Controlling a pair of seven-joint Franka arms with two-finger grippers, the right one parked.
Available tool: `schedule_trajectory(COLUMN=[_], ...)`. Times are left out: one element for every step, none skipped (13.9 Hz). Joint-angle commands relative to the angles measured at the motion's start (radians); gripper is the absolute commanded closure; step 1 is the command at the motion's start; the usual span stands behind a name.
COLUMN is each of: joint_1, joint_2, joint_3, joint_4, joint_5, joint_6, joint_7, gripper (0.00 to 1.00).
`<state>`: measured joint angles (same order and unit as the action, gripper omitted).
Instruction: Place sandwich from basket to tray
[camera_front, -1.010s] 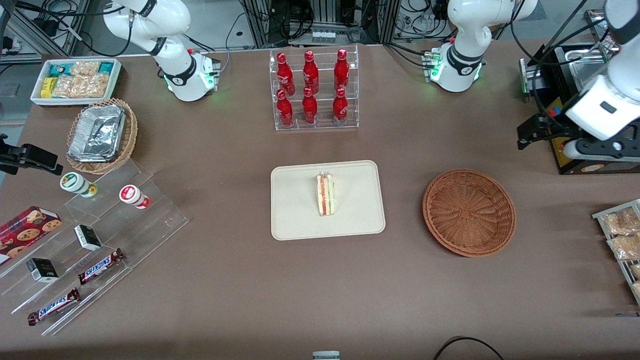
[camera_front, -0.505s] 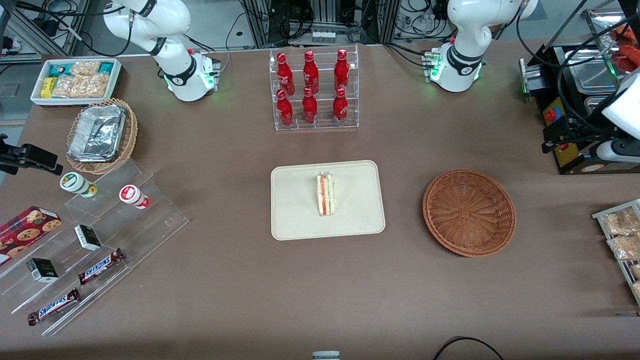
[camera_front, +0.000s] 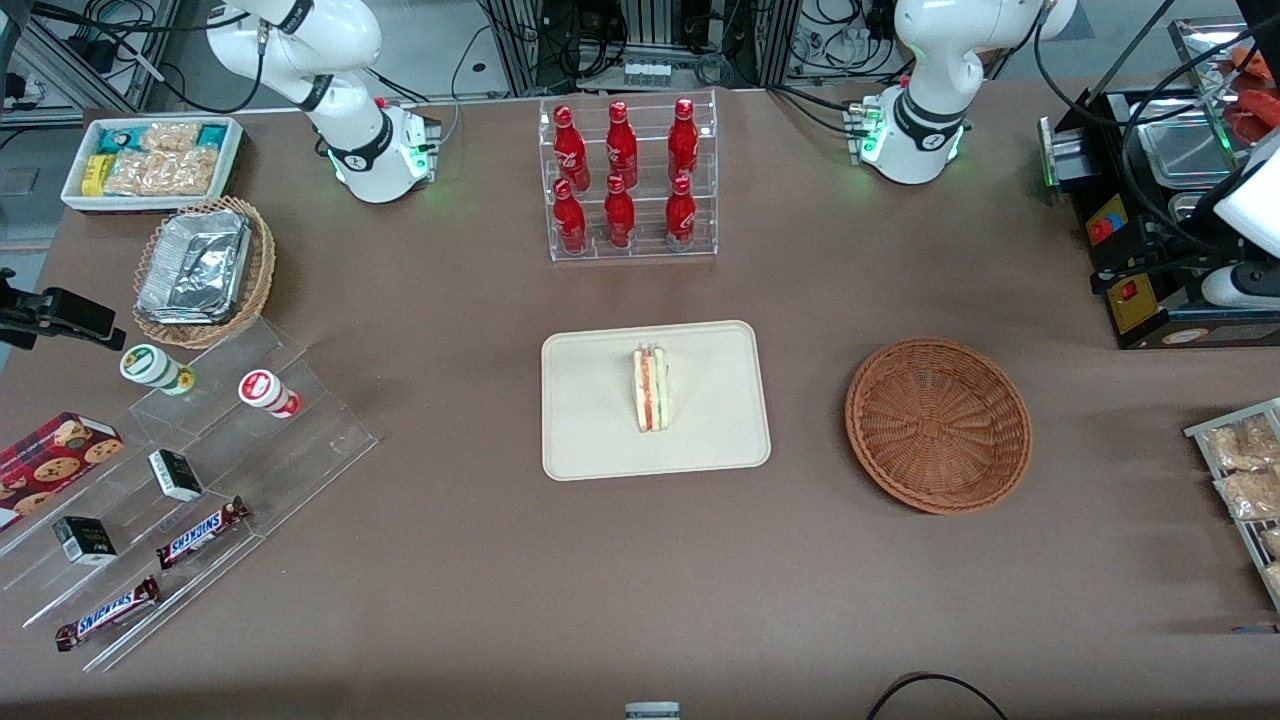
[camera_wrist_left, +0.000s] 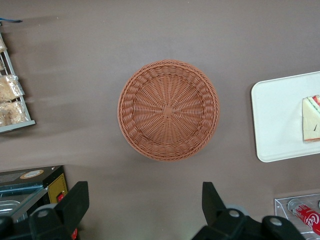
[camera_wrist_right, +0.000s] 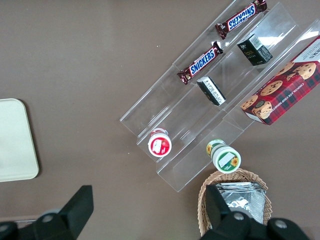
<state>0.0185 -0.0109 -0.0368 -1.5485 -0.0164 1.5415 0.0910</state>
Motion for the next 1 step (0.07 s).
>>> schedule_trajectory(joint_1=[-0.032], joint_2=[-0.008], joint_3=[0.015], joint_4=[0.011], joint_5=[-0.004], joint_6=[-0.006], joint_7=[-0.014], gripper=[0.00])
